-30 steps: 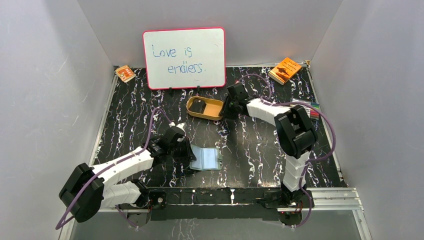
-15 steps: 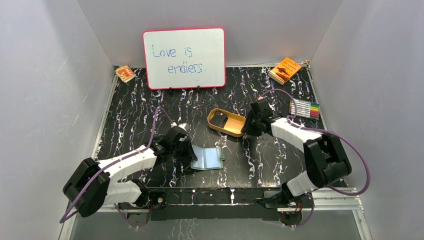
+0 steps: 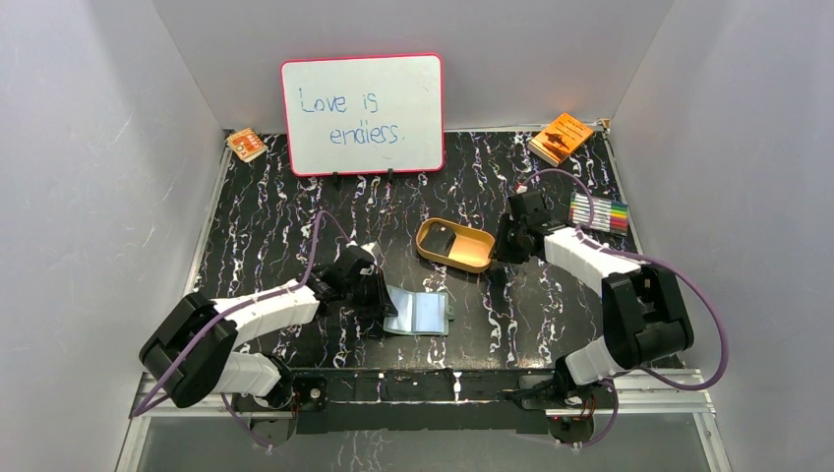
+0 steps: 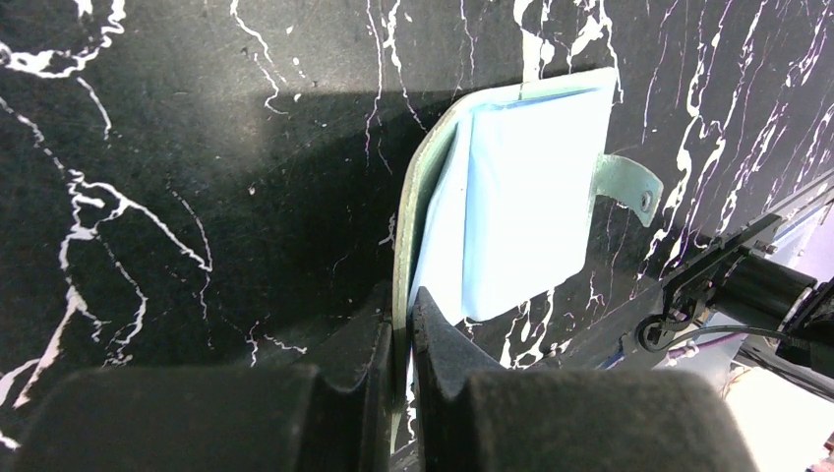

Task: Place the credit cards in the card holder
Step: Move the storage box to the center of the board, then pick up the credit card from the storage box.

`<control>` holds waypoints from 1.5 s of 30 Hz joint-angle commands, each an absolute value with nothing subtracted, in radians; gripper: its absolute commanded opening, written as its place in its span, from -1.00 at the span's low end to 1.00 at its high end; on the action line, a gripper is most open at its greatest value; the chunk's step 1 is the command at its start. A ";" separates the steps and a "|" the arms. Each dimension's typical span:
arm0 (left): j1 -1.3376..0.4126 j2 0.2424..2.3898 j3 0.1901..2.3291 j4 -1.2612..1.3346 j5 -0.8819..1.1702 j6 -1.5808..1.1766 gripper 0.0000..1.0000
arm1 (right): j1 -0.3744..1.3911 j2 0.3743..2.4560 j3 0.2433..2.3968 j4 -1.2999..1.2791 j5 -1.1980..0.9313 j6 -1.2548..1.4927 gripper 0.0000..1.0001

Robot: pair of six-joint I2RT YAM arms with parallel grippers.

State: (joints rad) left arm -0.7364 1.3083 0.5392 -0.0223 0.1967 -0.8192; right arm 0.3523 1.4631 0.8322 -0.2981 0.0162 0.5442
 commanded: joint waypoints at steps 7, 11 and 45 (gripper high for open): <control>-0.736 1.339 0.575 -0.005 0.235 -0.814 -0.97 | 0.335 1.556 0.960 -0.306 0.009 0.475 -0.48; -0.736 1.340 0.577 -0.010 0.229 -0.803 -0.97 | 0.335 1.526 0.994 -0.346 0.011 0.473 -0.30; -0.735 1.299 0.550 -0.070 0.171 -0.787 -0.98 | 0.547 1.745 1.110 -0.151 -0.006 0.836 0.50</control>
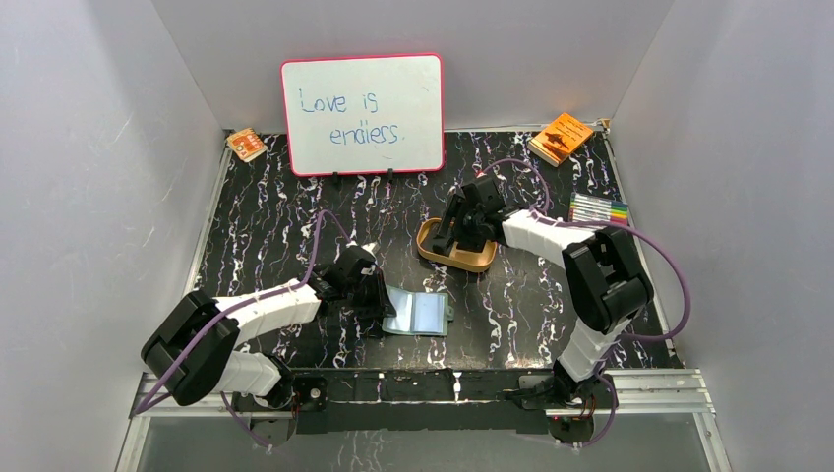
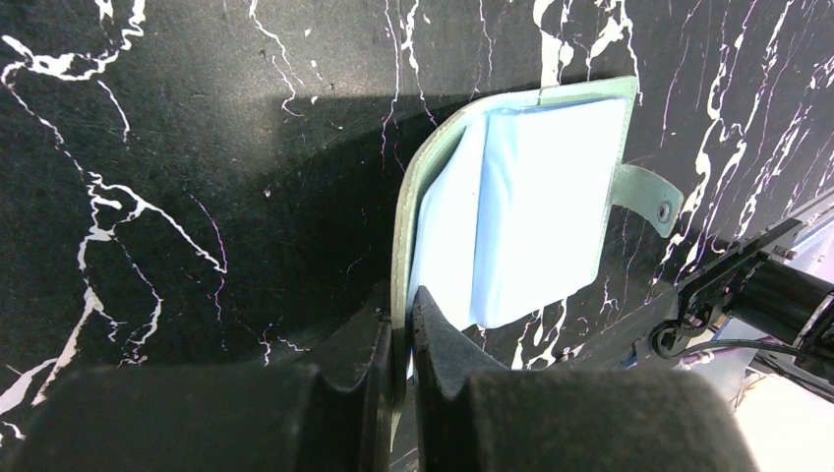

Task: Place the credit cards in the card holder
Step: Pick up the credit card from the storage box.

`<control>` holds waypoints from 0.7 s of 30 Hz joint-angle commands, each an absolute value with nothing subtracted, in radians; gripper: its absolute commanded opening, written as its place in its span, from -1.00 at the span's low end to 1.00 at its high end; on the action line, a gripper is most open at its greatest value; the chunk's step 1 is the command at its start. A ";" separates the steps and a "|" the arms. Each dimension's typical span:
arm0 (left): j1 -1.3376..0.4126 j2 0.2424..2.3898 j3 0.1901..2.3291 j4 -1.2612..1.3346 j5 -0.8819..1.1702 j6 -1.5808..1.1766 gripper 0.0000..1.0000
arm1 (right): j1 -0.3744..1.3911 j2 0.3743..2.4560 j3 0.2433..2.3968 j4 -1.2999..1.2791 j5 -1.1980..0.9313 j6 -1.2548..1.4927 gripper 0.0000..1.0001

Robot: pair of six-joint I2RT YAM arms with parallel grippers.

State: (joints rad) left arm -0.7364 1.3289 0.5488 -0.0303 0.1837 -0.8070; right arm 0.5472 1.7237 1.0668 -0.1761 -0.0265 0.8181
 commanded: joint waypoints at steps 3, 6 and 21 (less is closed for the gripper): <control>-0.735 1.294 0.550 -0.076 0.168 -0.787 -0.98 | 0.547 1.765 1.113 -0.149 -0.006 0.837 0.40; -0.736 1.290 0.553 -0.086 0.163 -0.787 -0.98 | 0.548 1.779 1.114 -0.149 -0.006 0.836 0.27; -0.736 1.288 0.561 -0.100 0.155 -0.779 -0.98 | 0.530 1.730 1.038 -0.126 -0.006 0.820 -0.14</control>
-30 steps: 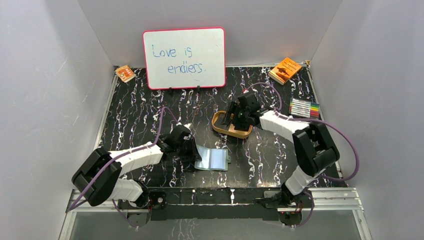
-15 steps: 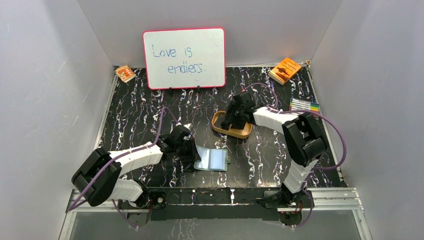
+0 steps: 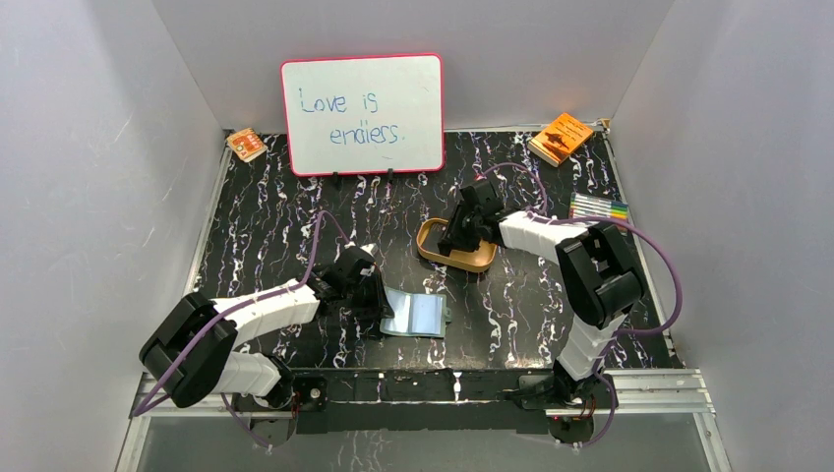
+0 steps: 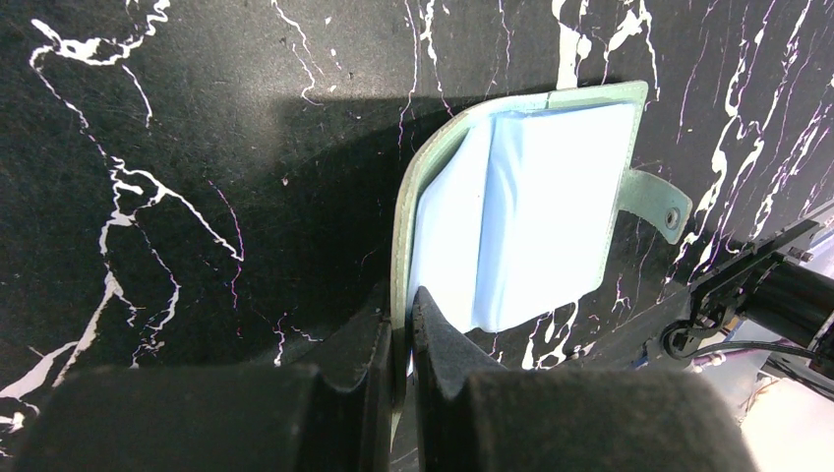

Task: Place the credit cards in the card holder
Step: Pick up the credit card from the storage box.

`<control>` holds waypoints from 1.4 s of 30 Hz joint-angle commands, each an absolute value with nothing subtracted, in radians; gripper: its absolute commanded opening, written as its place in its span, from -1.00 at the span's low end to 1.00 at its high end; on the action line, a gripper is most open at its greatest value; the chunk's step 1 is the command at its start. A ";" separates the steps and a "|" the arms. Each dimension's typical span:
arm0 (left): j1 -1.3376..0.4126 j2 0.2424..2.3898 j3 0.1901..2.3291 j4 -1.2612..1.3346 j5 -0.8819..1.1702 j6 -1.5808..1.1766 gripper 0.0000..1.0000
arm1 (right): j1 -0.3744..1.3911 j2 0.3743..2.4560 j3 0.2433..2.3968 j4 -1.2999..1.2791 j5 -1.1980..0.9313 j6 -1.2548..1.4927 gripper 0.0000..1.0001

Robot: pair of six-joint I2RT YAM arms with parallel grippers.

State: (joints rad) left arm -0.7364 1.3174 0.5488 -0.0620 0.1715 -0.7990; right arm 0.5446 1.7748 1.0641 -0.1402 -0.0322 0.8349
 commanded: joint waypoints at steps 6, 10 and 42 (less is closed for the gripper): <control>-0.736 1.293 0.557 -0.090 0.155 -0.784 -0.98 | 0.516 1.707 1.011 -0.116 -0.006 0.815 -0.19; -0.736 1.293 0.555 -0.087 0.155 -0.785 -0.98 | 0.512 1.699 0.999 -0.108 -0.011 0.813 -0.28; -0.736 1.307 0.592 -0.101 0.128 -0.779 -0.99 | 0.463 1.475 1.005 -0.261 -0.154 1.060 -1.00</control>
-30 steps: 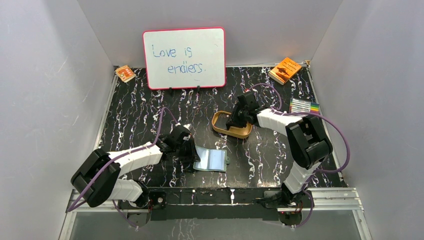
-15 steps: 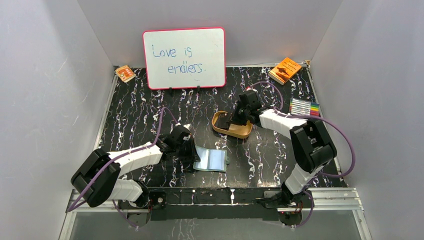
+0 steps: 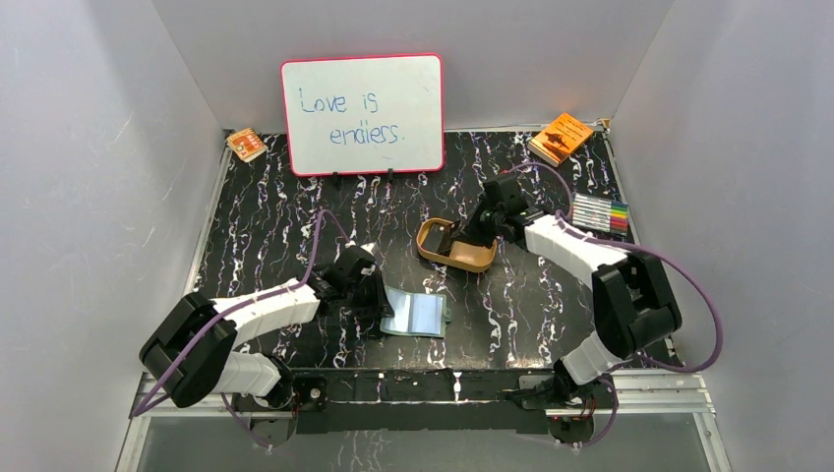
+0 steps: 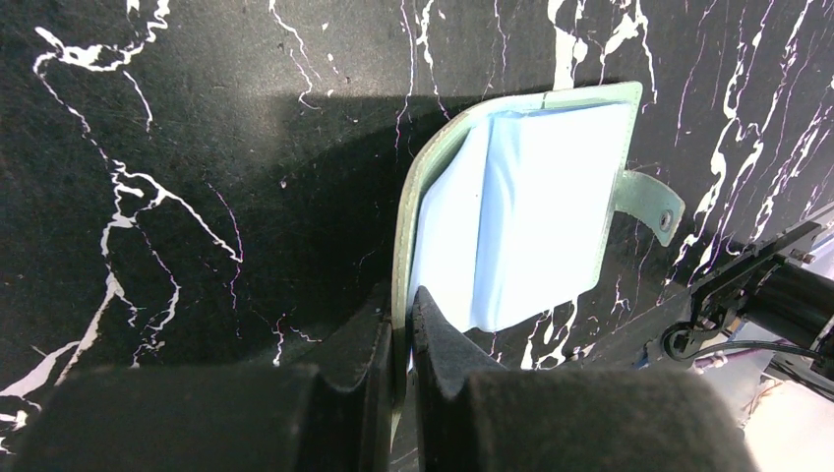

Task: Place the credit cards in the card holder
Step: Pick up the credit card from the storage box, then insert the credit card into the card holder.

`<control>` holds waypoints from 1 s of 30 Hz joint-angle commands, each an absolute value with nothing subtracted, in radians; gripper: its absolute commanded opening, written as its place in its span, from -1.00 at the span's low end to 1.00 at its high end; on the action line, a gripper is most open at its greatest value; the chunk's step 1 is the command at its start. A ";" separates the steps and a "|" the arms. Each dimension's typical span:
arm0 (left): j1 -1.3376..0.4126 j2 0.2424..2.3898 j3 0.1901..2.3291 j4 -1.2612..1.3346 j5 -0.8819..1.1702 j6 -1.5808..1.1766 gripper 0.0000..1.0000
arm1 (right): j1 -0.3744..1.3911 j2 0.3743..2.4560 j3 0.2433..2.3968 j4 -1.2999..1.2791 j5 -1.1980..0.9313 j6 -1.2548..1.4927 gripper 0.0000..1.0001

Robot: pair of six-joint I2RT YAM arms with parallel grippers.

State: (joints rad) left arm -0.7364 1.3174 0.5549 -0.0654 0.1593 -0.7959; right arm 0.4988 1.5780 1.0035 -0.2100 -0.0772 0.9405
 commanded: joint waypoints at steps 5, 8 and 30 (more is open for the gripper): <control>-0.735 1.299 0.608 -0.118 0.111 -0.760 -0.99 | 0.371 1.355 1.049 -0.344 -0.282 1.068 -1.00; -0.735 1.299 0.609 -0.113 0.100 -0.755 -0.99 | 0.279 1.298 1.042 -0.365 -0.482 1.104 -1.00; -0.735 1.350 0.564 -0.030 0.120 -0.829 -0.97 | 0.493 1.174 0.922 -0.380 -0.474 0.770 -1.00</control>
